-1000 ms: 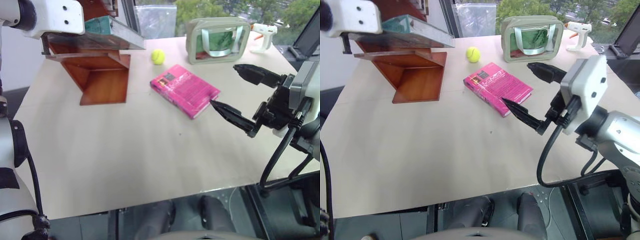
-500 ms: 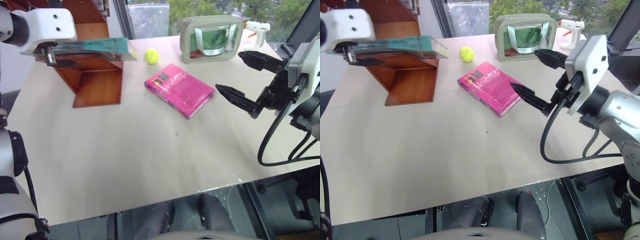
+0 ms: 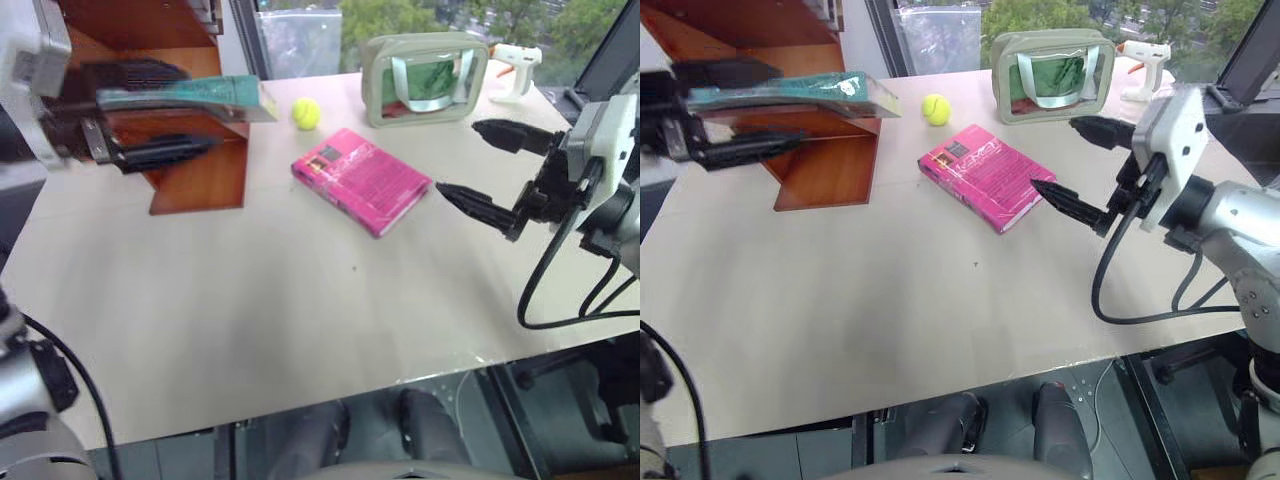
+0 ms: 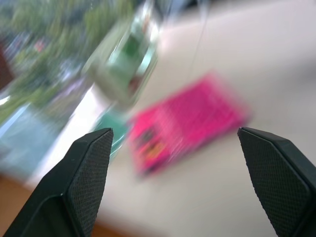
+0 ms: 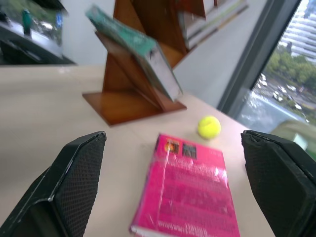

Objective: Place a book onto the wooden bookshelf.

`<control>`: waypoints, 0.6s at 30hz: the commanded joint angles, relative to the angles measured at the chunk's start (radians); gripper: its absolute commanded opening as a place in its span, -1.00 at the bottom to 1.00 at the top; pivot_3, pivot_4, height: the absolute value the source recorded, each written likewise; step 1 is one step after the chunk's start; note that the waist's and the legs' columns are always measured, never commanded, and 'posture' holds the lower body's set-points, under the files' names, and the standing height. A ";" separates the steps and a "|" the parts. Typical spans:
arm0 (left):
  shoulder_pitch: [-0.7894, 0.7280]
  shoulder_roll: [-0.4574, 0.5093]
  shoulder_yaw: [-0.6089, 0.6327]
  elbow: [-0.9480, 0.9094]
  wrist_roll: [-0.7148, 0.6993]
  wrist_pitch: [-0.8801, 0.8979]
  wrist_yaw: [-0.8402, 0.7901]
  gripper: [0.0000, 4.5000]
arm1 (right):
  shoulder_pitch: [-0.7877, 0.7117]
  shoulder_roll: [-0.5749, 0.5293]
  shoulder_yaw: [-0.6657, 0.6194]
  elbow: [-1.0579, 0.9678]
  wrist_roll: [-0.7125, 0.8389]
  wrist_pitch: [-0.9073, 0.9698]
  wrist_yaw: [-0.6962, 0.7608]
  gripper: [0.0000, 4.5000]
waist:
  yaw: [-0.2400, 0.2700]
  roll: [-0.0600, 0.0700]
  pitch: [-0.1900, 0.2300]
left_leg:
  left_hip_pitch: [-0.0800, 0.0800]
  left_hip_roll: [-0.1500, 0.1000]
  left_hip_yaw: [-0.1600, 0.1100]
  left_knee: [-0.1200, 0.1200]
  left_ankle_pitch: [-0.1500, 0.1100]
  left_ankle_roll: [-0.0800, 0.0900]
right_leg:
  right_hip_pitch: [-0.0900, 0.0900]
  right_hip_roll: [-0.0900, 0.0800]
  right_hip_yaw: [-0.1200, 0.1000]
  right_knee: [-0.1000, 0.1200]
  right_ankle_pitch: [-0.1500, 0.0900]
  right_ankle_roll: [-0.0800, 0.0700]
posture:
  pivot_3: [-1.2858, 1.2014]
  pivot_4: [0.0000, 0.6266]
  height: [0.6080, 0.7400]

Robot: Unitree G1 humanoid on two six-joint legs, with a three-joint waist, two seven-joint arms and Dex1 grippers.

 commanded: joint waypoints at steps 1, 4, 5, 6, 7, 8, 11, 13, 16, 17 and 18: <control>0.132 -0.234 0.012 -0.196 -0.093 0.053 0.259 0.88 | 0.034 0.045 0.061 -0.017 -0.094 -0.019 -0.063 1.00 | 0.007 0.000 0.000 | 0.000 0.000 0.000 0.001 0.000 0.000 | 0.000 0.000 0.000 0.002 0.000 0.000 | 0.03 -0.52 1.00; 0.247 -0.442 -0.068 -0.253 -0.023 -0.070 0.440 0.88 | 0.076 0.081 0.111 -0.013 -0.185 -0.001 -0.141 1.00 | 0.018 0.001 -0.001 | 0.002 0.000 0.003 0.003 0.000 -0.002 | 0.002 0.000 0.003 0.003 0.001 -0.002 | 0.03 -0.52 1.00; 0.284 -0.463 -0.118 -0.253 0.005 -0.112 0.438 0.88 | 0.096 0.088 0.130 -0.007 -0.230 -0.014 -0.158 1.00 | 0.019 0.000 -0.001 | 0.002 0.000 0.004 0.004 0.000 -0.002 | 0.002 0.000 0.004 0.002 0.001 -0.002 | 0.03 -0.52 1.00; 0.305 -0.511 -0.142 -0.241 0.020 -0.123 0.490 0.88 | 0.124 0.099 0.136 -0.003 -0.243 -0.007 -0.171 1.00 | 0.023 0.000 -0.001 | 0.000 0.001 0.003 0.006 0.000 -0.002 | 0.000 0.001 0.003 0.003 0.002 -0.003 | 0.03 -0.52 1.00; 0.336 -0.531 -0.172 -0.226 0.027 -0.140 0.498 0.88 | 0.156 0.111 0.136 0.002 -0.254 -0.003 -0.184 1.00 | 0.032 0.000 -0.001 | 0.000 0.001 0.004 0.007 0.000 -0.002 | 0.000 0.001 0.004 0.004 0.002 -0.003 | 0.03 -0.52 1.00; 0.368 -0.538 -0.196 -0.215 0.041 -0.179 0.492 0.95 | 0.190 0.122 0.128 0.004 -0.261 -0.007 -0.192 1.00 | 0.035 0.000 -0.001 | 0.000 0.001 0.004 0.007 0.000 -0.002 | 0.000 0.002 0.004 0.004 0.002 -0.003 | 0.03 -0.52 1.00; 0.463 -0.535 -0.214 -0.181 0.050 -0.225 0.488 0.95 | 0.327 0.120 0.086 -0.019 -0.274 -0.033 -0.171 1.00 | 0.044 0.003 -0.003 | 0.002 0.001 0.006 0.005 -0.001 -0.002 | 0.001 0.002 0.006 0.004 0.002 -0.004 | 0.03 -0.52 1.00; 0.518 -0.499 -0.219 -0.163 0.092 -0.273 0.493 0.95 | 0.407 0.103 0.038 -0.046 -0.272 -0.036 -0.156 1.00 | 0.044 0.004 -0.003 | 0.002 0.001 0.007 0.005 -0.001 -0.002 | -0.001 0.003 0.009 0.004 0.002 -0.003 | 0.03 -0.52 1.00; 0.592 -0.442 -0.190 -0.144 0.101 -0.337 0.449 0.95 | 0.533 0.082 -0.061 -0.106 -0.247 -0.022 -0.130 1.00 | 0.047 0.005 -0.003 | 0.002 0.002 0.009 0.005 -0.001 -0.002 | -0.001 0.004 0.011 0.004 0.002 -0.003 | 0.03 -0.52 1.00; 0.614 -0.414 -0.173 -0.139 0.094 -0.355 0.429 0.95 | 0.586 0.071 -0.101 -0.128 -0.245 -0.028 -0.109 1.00 | 0.046 0.005 -0.003 | 0.003 0.003 0.010 0.004 -0.001 -0.002 | 0.000 0.005 0.011 0.004 0.002 -0.003 | 0.03 -0.52 1.00; 0.645 -0.378 -0.160 -0.130 0.104 -0.395 0.400 0.95 | 0.646 0.064 -0.145 -0.150 -0.245 -0.038 -0.089 1.00 | 0.047 0.005 -0.003 | 0.004 0.004 0.011 0.003 -0.001 -0.003 | 0.000 0.006 0.012 0.004 0.002 -0.003 | 0.03 -0.52 1.00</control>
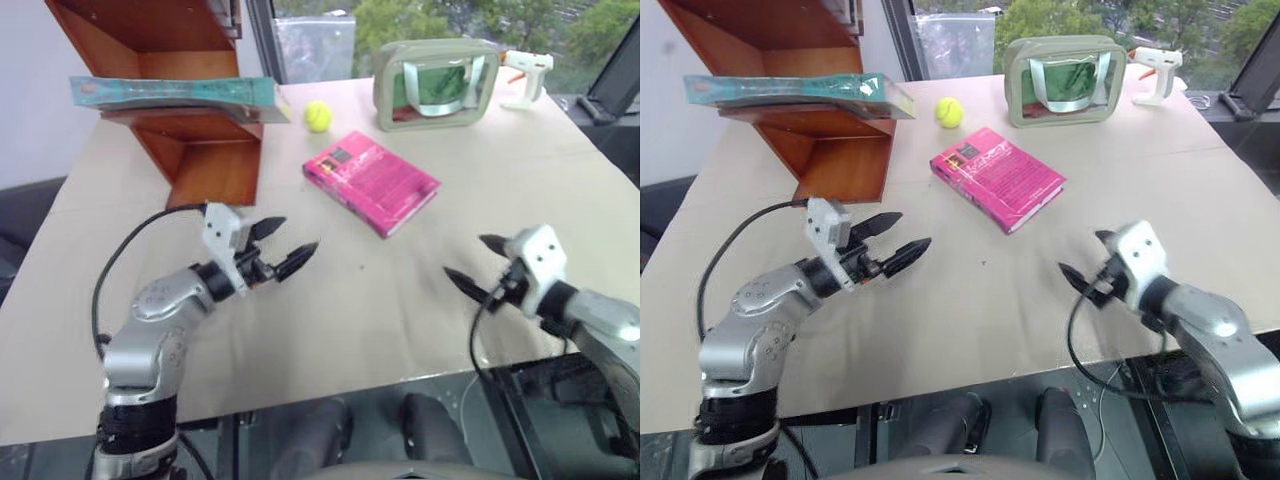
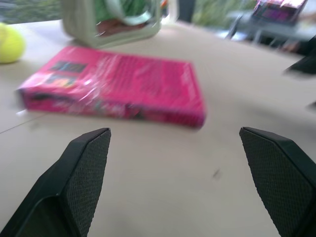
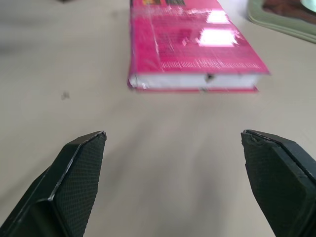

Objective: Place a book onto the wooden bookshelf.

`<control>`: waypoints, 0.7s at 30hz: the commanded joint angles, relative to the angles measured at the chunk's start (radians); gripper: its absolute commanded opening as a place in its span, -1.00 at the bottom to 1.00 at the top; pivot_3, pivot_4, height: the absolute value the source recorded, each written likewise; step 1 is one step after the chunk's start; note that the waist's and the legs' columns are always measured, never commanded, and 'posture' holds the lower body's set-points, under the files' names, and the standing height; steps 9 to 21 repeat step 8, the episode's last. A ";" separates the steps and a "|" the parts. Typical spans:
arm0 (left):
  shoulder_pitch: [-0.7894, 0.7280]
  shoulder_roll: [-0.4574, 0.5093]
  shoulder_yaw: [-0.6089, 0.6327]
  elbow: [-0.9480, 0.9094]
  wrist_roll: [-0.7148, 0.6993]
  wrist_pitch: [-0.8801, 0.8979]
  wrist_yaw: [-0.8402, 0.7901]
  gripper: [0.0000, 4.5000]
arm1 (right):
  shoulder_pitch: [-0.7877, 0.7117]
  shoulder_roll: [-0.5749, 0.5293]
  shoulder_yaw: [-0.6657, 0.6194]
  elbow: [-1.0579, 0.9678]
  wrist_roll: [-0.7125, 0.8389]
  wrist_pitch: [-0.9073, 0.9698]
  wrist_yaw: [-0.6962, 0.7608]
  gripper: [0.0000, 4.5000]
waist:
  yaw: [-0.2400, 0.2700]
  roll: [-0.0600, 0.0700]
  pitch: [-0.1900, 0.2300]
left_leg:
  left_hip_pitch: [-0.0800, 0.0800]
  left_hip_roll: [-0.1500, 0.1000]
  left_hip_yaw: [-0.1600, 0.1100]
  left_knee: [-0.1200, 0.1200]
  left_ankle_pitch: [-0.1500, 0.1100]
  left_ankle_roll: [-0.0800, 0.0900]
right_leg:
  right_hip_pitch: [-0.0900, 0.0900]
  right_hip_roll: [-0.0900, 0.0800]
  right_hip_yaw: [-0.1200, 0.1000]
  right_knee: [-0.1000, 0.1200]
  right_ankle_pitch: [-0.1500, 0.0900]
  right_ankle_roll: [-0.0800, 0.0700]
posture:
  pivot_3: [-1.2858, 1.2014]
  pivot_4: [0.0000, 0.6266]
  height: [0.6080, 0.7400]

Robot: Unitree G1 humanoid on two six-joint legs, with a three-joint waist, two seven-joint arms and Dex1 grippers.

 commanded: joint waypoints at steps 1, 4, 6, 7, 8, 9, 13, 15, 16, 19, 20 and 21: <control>0.068 0.090 0.069 0.007 -0.007 -0.112 -0.093 0.95 | 0.149 -0.023 -0.164 -0.108 0.012 -0.038 0.064 1.00 | 0.003 0.000 0.000 | 0.000 0.000 0.000 0.000 0.000 0.000 | 0.000 0.000 0.000 0.000 0.000 0.000 | 0.03 -0.52 1.00; 0.118 0.142 0.126 0.032 -0.052 -0.117 -0.132 0.95 | 0.253 -0.012 -0.236 -0.148 0.029 -0.051 0.096 1.00 | 0.001 0.001 0.000 | 0.002 0.003 0.002 -0.001 -0.001 -0.001 | 0.001 0.002 0.001 0.000 0.000 0.000 | 0.03 -0.52 1.00; 0.132 0.174 0.153 0.042 -0.068 -0.117 -0.156 0.95 | 0.285 -0.006 -0.267 -0.163 0.028 -0.049 0.096 1.00 | 0.001 0.001 0.000 | 0.004 0.004 0.004 -0.002 -0.002 -0.001 | 0.002 0.003 0.003 0.000 0.000 0.000 | 0.03 -0.52 1.00; 0.137 0.190 0.165 0.050 -0.079 -0.119 -0.174 0.95 | 0.299 -0.004 -0.283 -0.171 0.030 -0.045 0.099 1.00 | 0.001 0.001 0.000 | 0.006 0.004 0.005 -0.003 -0.005 -0.001 | 0.004 0.003 0.003 0.000 0.000 0.001 | 0.03 -0.52 1.00; 0.142 0.206 0.172 0.062 -0.078 -0.124 -0.183 0.95 | 0.309 -0.004 -0.295 -0.177 0.032 -0.043 0.101 1.00 | 0.001 0.001 0.000 | 0.009 0.005 0.006 -0.003 -0.006 -0.001 | 0.006 0.003 0.004 -0.001 0.000 0.001 | 0.03 -0.52 1.00; 0.142 0.206 0.172 0.062 -0.078 -0.124 -0.183 0.95 | 0.309 -0.004 -0.295 -0.177 0.032 -0.043 0.101 1.00 | 0.001 0.001 0.000 | 0.009 0.005 0.006 -0.003 -0.006 -0.001 | 0.006 0.003 0.004 -0.001 0.000 0.001 | 0.03 -0.52 1.00; 0.142 0.206 0.172 0.062 -0.078 -0.124 -0.183 0.95 | 0.309 -0.004 -0.295 -0.177 0.032 -0.043 0.101 1.00 | 0.001 0.001 0.000 | 0.009 0.005 0.006 -0.003 -0.006 -0.001 | 0.006 0.003 0.004 -0.001 0.000 0.001 | 0.03 -0.52 1.00; 0.142 0.206 0.172 0.062 -0.078 -0.124 -0.183 0.95 | 0.309 -0.004 -0.295 -0.177 0.032 -0.043 0.101 1.00 | 0.001 0.001 0.000 | 0.009 0.005 0.006 -0.003 -0.006 -0.001 | 0.006 0.003 0.004 -0.001 0.000 0.001 | 0.03 -0.52 1.00; 0.142 0.206 0.172 0.062 -0.078 -0.124 -0.183 0.95 | 0.309 -0.004 -0.295 -0.177 0.032 -0.043 0.101 1.00 | 0.001 0.001 0.000 | 0.009 0.005 0.006 -0.003 -0.006 -0.001 | 0.006 0.003 0.004 -0.001 0.000 0.001 | 0.03 -0.52 1.00; 0.142 0.206 0.172 0.062 -0.078 -0.124 -0.183 0.95 | 0.309 -0.004 -0.295 -0.177 0.032 -0.043 0.101 1.00 | 0.001 0.001 0.000 | 0.009 0.005 0.006 -0.003 -0.006 -0.001 | 0.006 0.003 0.004 -0.001 0.000 0.001 | 0.03 -0.52 1.00; 0.142 0.206 0.172 0.062 -0.078 -0.124 -0.183 0.95 | 0.309 -0.004 -0.295 -0.177 0.032 -0.043 0.101 1.00 | 0.001 0.001 0.000 | 0.009 0.005 0.006 -0.003 -0.006 -0.001 | 0.006 0.003 0.004 -0.001 0.000 0.001 | 0.03 -0.52 1.00; 0.142 0.206 0.172 0.062 -0.078 -0.124 -0.183 0.95 | 0.309 -0.004 -0.295 -0.177 0.032 -0.043 0.101 1.00 | 0.001 0.001 0.000 | 0.009 0.005 0.006 -0.003 -0.006 -0.001 | 0.006 0.003 0.004 -0.001 0.000 0.001 | 0.03 -0.52 1.00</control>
